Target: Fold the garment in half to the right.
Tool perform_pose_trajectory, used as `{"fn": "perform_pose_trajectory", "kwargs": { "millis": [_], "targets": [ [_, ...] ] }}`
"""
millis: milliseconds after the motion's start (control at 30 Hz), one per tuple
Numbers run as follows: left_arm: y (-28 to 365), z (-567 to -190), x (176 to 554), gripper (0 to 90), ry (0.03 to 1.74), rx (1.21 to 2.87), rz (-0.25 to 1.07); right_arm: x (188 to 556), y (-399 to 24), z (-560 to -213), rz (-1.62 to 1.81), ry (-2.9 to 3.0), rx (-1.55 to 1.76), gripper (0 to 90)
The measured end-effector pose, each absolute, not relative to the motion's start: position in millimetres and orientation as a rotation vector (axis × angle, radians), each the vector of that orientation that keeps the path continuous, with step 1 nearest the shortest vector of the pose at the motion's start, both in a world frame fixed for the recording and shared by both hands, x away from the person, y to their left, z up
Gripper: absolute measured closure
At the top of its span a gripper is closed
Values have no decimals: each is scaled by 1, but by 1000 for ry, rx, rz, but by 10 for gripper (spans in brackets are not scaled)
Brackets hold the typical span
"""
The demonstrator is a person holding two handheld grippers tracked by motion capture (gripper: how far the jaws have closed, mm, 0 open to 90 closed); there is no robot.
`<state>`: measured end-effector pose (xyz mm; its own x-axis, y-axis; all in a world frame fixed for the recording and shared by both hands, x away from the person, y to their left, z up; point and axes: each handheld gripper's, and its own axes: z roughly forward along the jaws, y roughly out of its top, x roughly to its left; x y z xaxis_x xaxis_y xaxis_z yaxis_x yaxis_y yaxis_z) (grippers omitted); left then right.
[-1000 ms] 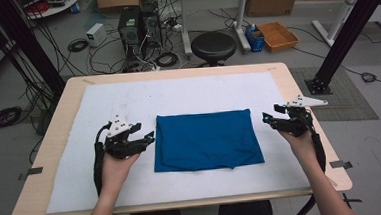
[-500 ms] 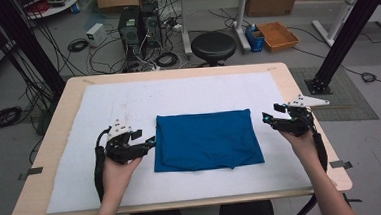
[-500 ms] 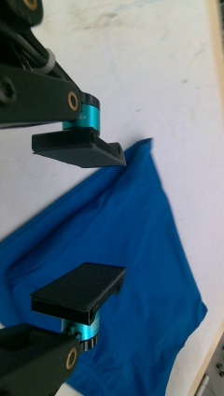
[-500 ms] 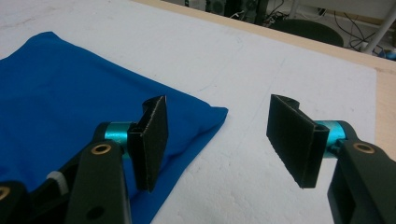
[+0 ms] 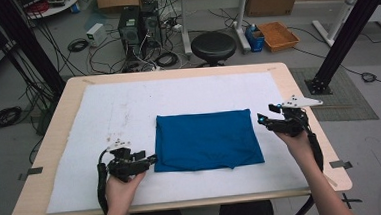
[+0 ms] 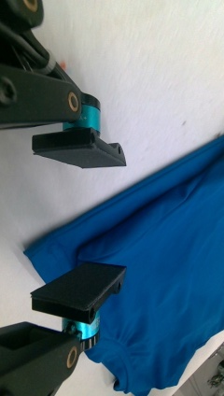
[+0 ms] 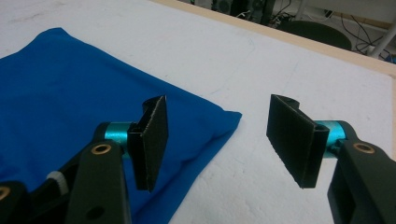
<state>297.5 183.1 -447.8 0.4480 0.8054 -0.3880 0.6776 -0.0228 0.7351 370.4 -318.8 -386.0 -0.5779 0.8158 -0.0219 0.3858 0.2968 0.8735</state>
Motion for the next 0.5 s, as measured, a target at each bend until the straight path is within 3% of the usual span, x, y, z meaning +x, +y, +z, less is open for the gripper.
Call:
{"fn": "perform_pose_trajectory", "kwargs": {
  "millis": [500],
  "targets": [
    [150,-452,300,422,1316,1774,234,373,-286,-378,1259,2144,981,389]
  ]
}}
